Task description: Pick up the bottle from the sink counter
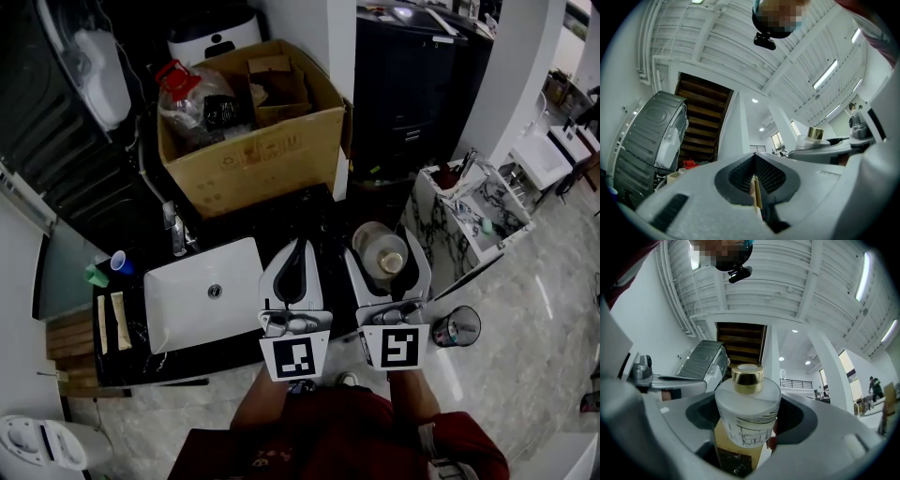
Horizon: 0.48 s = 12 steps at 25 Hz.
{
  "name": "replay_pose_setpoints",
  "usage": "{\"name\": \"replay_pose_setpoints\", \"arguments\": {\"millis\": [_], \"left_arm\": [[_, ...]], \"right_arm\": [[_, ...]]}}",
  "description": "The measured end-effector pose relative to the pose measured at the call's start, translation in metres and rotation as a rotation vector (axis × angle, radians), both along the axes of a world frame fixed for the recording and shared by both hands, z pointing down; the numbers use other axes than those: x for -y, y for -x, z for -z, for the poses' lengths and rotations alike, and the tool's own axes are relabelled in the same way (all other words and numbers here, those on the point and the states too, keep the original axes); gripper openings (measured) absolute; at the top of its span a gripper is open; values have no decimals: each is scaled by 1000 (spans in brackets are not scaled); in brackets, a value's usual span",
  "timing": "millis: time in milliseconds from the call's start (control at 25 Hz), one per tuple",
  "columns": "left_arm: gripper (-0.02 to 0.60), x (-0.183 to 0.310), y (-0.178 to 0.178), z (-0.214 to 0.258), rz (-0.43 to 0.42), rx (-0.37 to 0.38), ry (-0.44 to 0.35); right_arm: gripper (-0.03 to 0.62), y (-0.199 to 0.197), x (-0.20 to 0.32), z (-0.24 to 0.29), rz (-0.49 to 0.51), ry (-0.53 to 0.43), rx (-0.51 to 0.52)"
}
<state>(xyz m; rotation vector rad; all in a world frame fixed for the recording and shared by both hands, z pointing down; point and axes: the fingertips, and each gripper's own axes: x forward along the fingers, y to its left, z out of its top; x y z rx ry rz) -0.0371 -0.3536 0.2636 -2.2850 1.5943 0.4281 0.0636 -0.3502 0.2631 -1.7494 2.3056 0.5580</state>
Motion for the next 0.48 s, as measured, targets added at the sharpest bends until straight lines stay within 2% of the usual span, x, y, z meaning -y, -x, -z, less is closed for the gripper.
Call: {"name": "replay_pose_setpoints", "arguments": {"millis": [480], "left_arm": [[0, -2, -5, 1, -8, 1, -1]], "right_arm": [[336, -6, -2, 0, -11, 6, 5]]}}
